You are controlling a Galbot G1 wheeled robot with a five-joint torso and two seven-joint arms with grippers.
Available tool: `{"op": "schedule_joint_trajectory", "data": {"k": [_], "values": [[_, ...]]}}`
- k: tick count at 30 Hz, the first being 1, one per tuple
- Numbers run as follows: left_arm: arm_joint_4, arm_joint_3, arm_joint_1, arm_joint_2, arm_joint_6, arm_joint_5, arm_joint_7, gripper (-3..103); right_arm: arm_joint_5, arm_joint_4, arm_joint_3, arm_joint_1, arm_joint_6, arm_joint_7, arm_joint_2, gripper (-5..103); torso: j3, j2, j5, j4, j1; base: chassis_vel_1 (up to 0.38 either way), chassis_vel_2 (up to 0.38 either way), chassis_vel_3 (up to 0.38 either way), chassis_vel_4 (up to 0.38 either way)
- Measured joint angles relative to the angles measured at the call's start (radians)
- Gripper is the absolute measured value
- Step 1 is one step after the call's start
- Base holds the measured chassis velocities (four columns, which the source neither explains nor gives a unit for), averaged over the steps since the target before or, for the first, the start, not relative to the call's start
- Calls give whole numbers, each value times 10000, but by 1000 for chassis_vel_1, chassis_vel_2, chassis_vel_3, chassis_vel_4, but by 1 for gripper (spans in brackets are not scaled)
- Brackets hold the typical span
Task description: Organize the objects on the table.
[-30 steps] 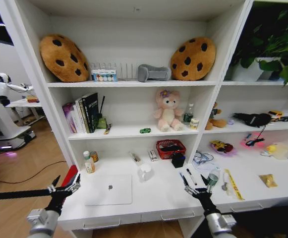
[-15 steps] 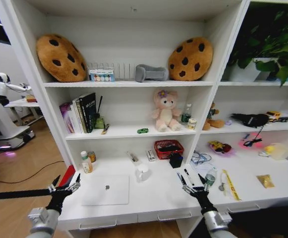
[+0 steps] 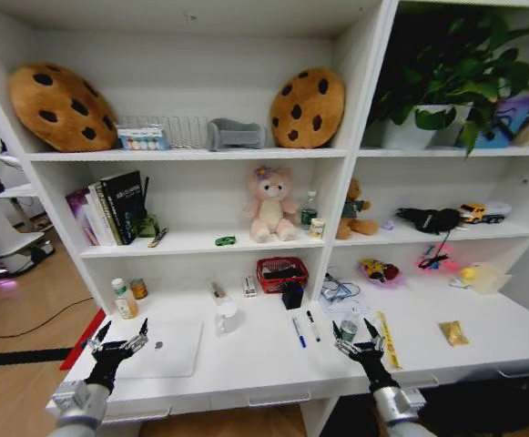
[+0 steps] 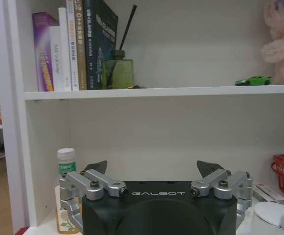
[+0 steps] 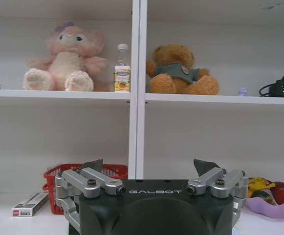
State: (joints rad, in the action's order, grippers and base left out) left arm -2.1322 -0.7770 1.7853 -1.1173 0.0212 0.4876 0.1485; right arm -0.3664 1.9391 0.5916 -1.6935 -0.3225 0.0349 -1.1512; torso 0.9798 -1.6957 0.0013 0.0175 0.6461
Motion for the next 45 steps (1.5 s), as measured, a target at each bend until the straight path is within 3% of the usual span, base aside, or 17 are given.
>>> {"op": "schedule_joint_trajectory", "data": {"k": [4,13,26,45], "values": [[-13,34,0,-20,-10,-13,0,100,53,-1,-4,-10,-34,-2,0,100,-3,-3,-21,6,-4,-45,-107,78,37],[-20,47,-6,-56,-15,-46,12,100,49,-55,-131,136,-215,-26,41,100,-1,-1,-11,-2,0,31,43,-32,-42],[-67,262,46,-129,-12,-247,15,100,-273,42,-761,1188,736,144,1405,100,-1,-1,-13,2,0,0,0,0,0],[-155,46,272,-202,42,-254,-21,100,-644,-754,-2461,2843,1111,-91,2186,100,-1,-2,-13,2,-1,0,0,0,0]]}}
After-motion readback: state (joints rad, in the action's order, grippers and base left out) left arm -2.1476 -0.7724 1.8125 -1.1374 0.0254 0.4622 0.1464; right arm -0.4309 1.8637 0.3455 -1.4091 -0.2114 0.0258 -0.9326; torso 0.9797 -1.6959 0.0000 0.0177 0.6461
